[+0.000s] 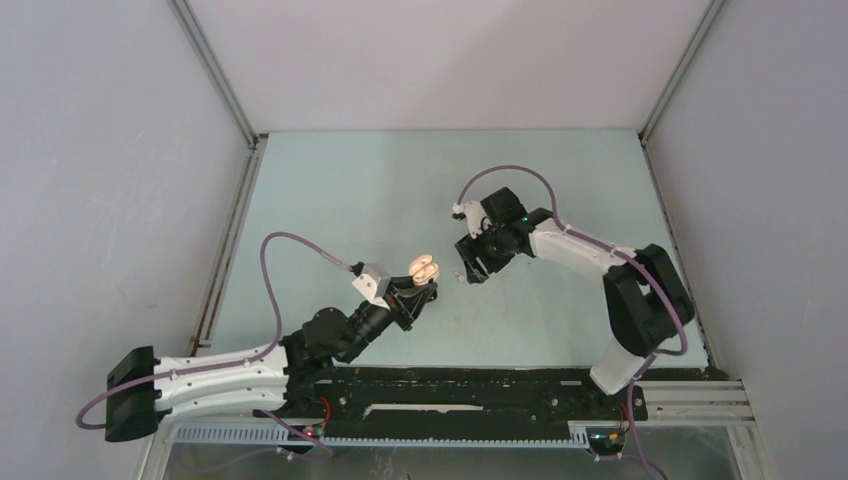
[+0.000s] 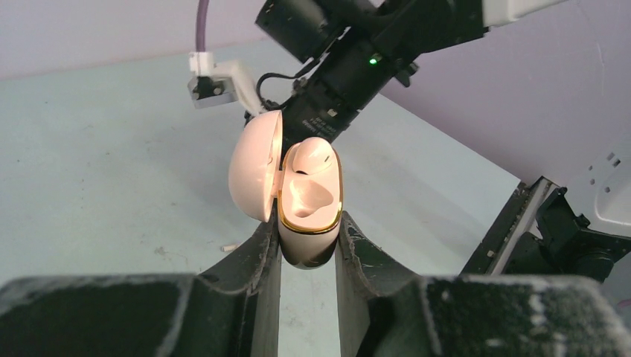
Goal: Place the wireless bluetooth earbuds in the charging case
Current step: Pick up the earbud from the center of the board, then place the earbud in the charging case.
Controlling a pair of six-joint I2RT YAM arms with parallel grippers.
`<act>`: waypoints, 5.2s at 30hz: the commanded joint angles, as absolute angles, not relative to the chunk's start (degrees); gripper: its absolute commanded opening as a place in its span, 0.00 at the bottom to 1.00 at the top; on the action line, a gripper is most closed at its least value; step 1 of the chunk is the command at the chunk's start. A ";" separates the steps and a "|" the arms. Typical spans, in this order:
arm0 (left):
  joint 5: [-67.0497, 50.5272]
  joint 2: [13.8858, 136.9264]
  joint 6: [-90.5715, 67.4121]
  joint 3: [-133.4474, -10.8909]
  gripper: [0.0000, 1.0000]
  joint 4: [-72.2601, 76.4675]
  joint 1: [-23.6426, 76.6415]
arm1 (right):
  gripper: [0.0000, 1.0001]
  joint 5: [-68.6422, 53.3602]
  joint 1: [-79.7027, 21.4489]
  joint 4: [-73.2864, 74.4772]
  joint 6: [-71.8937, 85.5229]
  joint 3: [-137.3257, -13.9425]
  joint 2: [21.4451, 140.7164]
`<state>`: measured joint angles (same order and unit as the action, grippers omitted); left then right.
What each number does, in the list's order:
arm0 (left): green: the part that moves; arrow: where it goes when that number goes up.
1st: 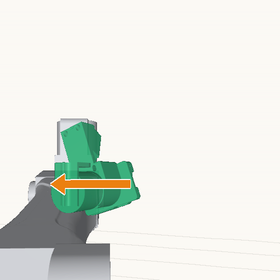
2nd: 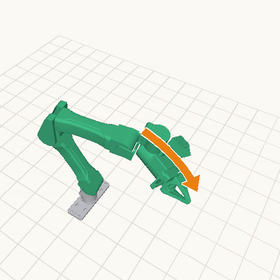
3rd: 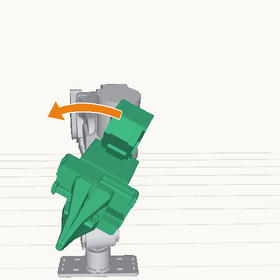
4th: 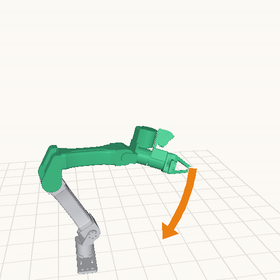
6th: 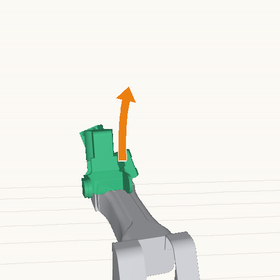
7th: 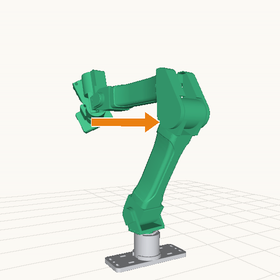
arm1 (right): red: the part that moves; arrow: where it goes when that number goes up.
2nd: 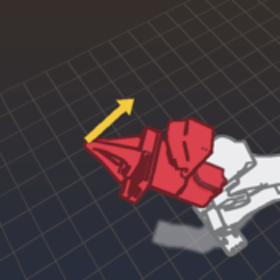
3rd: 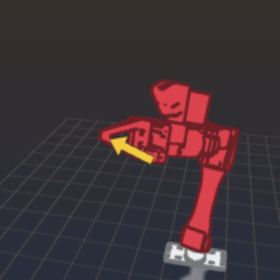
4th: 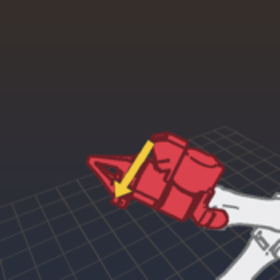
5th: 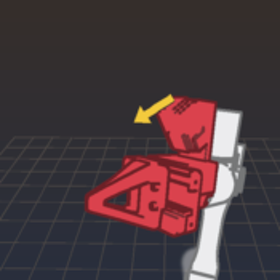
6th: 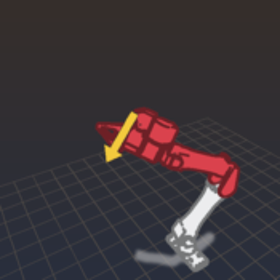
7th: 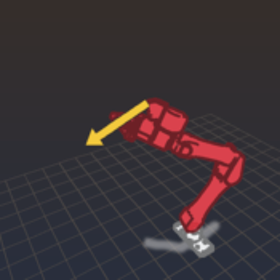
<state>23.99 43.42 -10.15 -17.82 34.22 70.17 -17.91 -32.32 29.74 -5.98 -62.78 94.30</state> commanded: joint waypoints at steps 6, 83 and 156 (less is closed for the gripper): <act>25.05 40.14 -11.60 -18.41 0.00 29.39 70.44 | 0.72 -9.26 -36.89 27.53 -1.87 -72.05 104.45; 22.31 44.19 -12.27 -18.76 0.00 32.01 70.66 | 0.27 -12.50 -36.38 28.53 -6.83 -72.53 111.97; 4.96 58.45 -5.49 -20.48 0.00 48.61 70.66 | 0.00 18.74 -75.49 15.68 -65.11 -51.06 47.72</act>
